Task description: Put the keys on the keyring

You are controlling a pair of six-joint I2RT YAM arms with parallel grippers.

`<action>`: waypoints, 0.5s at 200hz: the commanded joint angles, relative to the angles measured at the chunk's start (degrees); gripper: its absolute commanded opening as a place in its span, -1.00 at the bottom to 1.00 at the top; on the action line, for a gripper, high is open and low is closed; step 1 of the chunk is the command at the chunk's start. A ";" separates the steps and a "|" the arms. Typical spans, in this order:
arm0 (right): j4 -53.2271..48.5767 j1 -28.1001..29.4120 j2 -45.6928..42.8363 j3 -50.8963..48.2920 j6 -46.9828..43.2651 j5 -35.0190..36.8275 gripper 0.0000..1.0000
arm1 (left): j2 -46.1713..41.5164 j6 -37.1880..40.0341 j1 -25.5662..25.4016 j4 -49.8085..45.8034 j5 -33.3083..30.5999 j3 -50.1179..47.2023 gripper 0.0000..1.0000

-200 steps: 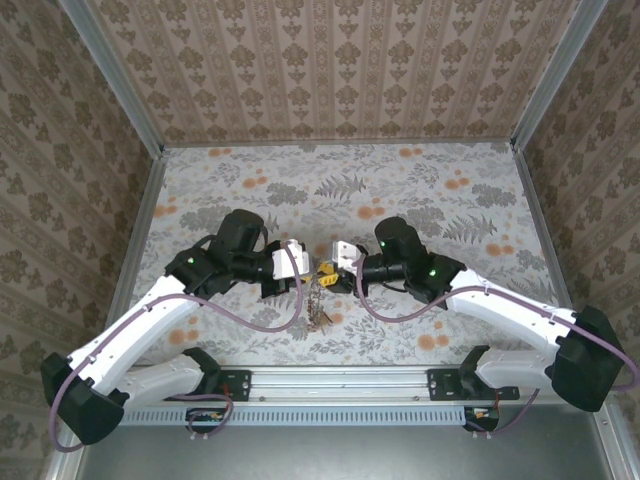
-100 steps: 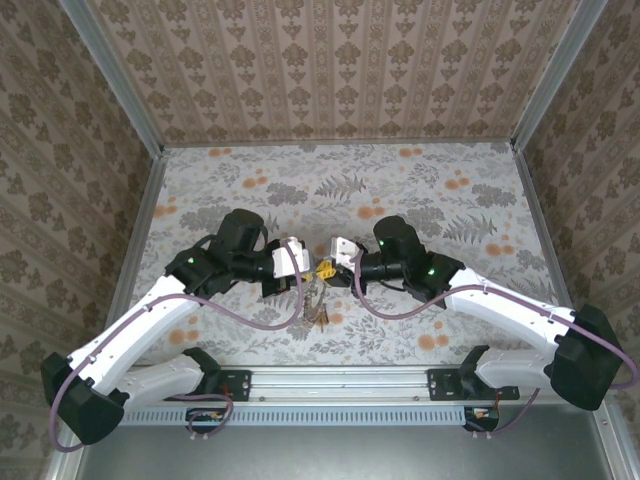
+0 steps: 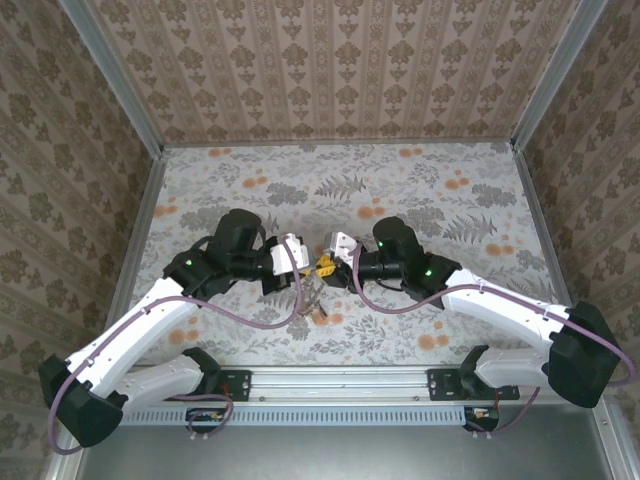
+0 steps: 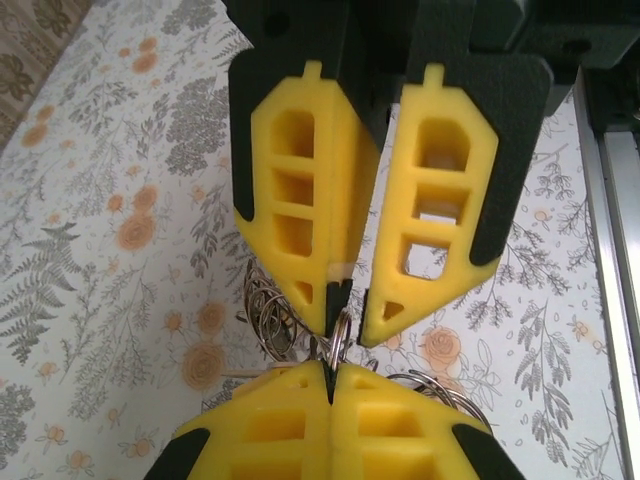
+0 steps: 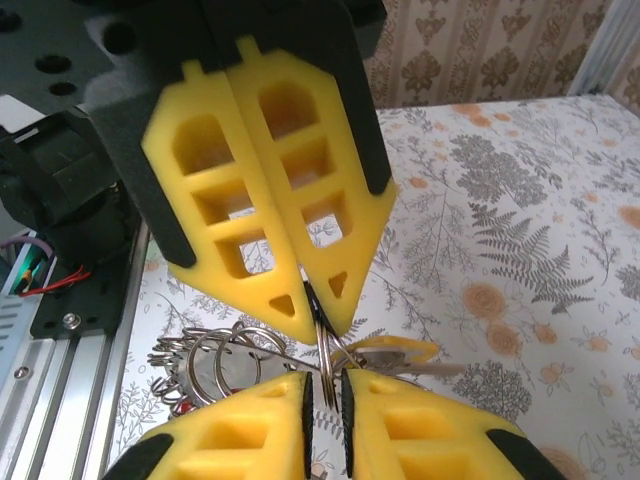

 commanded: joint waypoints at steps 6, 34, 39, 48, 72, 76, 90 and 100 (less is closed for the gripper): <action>2.48 0.18 -0.51 -1.64 2.20 2.14 -0.59 | -1.54 -1.41 -0.13 3.52 0.71 0.23 -1.00; 3.50 0.06 -1.13 -2.18 2.20 1.58 -0.76 | -1.20 -1.37 -0.10 3.51 1.10 0.37 -1.00; 3.56 0.09 -1.17 -2.18 2.20 1.42 -0.81 | -1.07 -1.40 -0.12 3.52 1.08 0.42 -1.00; 3.65 0.04 -1.26 -2.18 2.04 0.95 -0.83 | -0.92 -1.44 -0.14 3.43 1.19 0.48 -1.00; 4.86 0.01 -1.53 -2.44 1.97 -0.18 -0.65 | -0.35 -1.40 -0.10 3.41 1.83 0.58 -1.00; 5.00 -0.03 -1.44 -2.45 1.96 -0.47 -0.64 | -0.26 -1.36 -0.11 3.34 1.96 0.59 -1.00; 5.34 -0.03 -1.35 -2.36 1.99 -0.72 -0.63 | 0.09 -1.32 -0.13 3.17 2.62 0.67 -1.00; 5.28 0.01 -1.18 -2.19 1.96 -0.76 -0.62 | 0.29 -1.41 -0.10 3.16 2.86 0.69 -1.00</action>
